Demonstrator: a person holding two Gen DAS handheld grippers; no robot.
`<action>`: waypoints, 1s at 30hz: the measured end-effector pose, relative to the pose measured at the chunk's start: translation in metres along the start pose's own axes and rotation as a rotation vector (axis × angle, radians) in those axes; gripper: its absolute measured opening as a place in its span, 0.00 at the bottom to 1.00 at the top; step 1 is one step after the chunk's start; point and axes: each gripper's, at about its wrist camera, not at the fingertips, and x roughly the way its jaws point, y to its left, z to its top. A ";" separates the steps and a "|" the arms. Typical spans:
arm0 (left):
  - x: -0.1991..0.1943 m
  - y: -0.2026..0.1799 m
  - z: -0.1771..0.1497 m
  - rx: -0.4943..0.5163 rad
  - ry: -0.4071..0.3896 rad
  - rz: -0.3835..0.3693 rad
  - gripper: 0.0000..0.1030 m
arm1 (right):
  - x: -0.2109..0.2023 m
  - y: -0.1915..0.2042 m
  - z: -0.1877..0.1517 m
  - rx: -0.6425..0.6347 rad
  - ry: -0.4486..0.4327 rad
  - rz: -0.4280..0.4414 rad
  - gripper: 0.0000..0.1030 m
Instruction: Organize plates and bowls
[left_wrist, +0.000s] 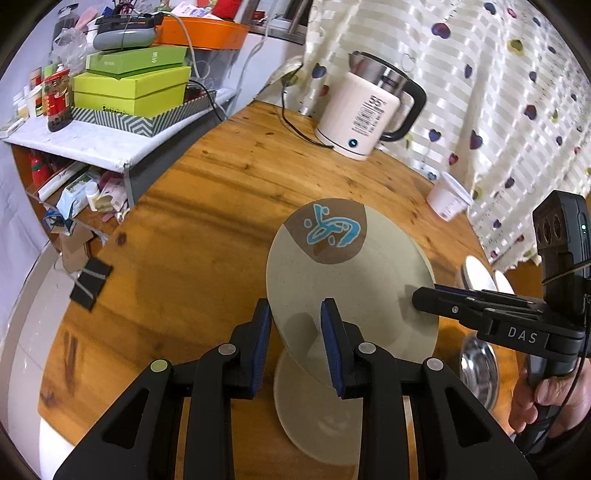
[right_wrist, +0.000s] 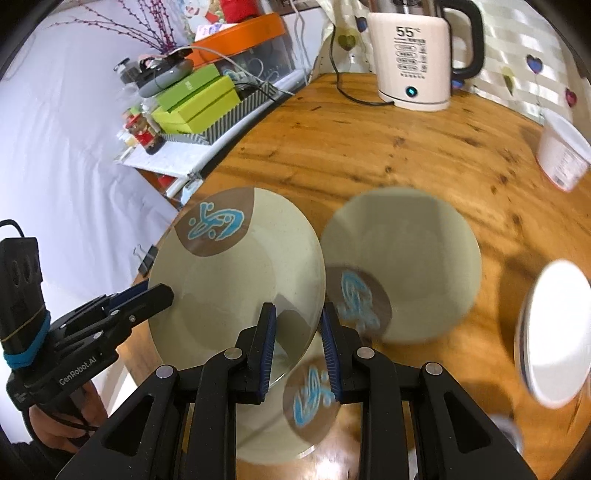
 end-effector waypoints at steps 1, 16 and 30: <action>-0.001 -0.002 -0.003 0.002 0.003 -0.001 0.28 | -0.002 0.000 -0.005 0.004 0.000 -0.002 0.23; -0.003 -0.017 -0.045 0.031 0.076 0.002 0.28 | -0.003 -0.008 -0.065 0.044 0.057 -0.019 0.24; 0.006 -0.015 -0.057 0.028 0.117 0.023 0.28 | 0.009 -0.009 -0.074 0.044 0.098 -0.032 0.27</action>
